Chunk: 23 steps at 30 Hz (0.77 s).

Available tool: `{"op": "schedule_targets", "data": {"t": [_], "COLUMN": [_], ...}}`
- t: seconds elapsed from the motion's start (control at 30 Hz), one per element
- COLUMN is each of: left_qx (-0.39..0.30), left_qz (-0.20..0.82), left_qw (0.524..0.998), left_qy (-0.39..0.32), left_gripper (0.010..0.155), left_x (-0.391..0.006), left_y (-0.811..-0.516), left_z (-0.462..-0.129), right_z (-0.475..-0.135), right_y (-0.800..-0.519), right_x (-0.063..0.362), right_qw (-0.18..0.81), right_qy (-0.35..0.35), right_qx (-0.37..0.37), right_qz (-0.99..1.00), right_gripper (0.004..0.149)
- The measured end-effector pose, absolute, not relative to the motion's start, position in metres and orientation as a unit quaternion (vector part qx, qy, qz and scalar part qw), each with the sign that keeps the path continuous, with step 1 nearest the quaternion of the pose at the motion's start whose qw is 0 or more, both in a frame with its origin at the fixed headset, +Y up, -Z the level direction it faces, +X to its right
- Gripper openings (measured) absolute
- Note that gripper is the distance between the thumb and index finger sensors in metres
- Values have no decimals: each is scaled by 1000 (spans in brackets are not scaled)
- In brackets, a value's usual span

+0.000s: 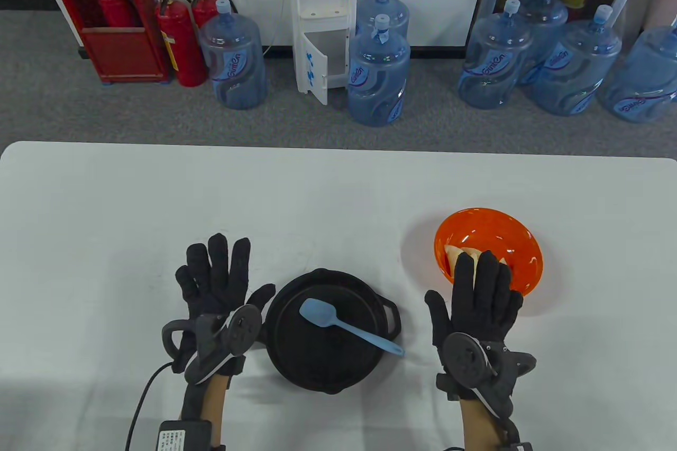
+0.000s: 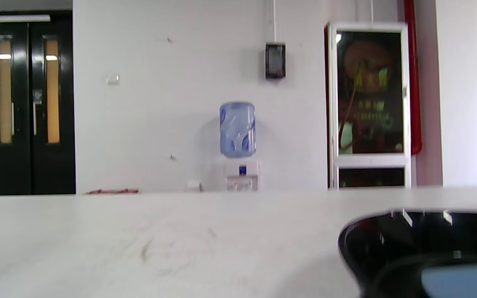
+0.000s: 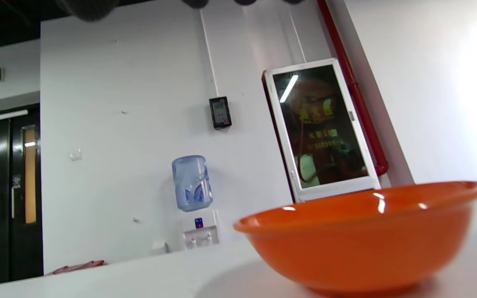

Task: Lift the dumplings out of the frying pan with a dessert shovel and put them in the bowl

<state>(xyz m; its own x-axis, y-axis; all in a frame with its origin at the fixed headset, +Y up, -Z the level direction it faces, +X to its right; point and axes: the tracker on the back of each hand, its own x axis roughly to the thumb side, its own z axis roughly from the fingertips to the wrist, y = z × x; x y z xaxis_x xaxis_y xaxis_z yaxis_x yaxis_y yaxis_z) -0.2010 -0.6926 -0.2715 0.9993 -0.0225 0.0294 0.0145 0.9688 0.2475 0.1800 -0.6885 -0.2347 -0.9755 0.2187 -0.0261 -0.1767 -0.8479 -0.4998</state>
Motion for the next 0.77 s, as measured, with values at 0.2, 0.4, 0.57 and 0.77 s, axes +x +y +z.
{"op": "schedule_targets", "data": {"t": [0.2,0.4,0.57,0.77], "left_qx": [101,68,76,68], "left_qz": [-2,-15,-19,-12], "left_qw": [995,997,997,997], "left_qy": [-9,-16,-26,-29], "left_gripper": [78,78,78,78], "left_x": [-209,-205,-203,-203], "left_y": [-702,-709,-708,-710], "left_z": [-272,-275,-272,-272], "right_z": [-238,-238,-238,-238], "right_y": [-701,-705,-706,-708], "right_x": [179,163,155,156], "right_qw": [65,38,32,38], "right_qy": [-220,-215,-216,-201], "right_qx": [-27,-1,5,1], "right_qz": [973,976,976,979], "right_gripper": [75,75,75,75]}}
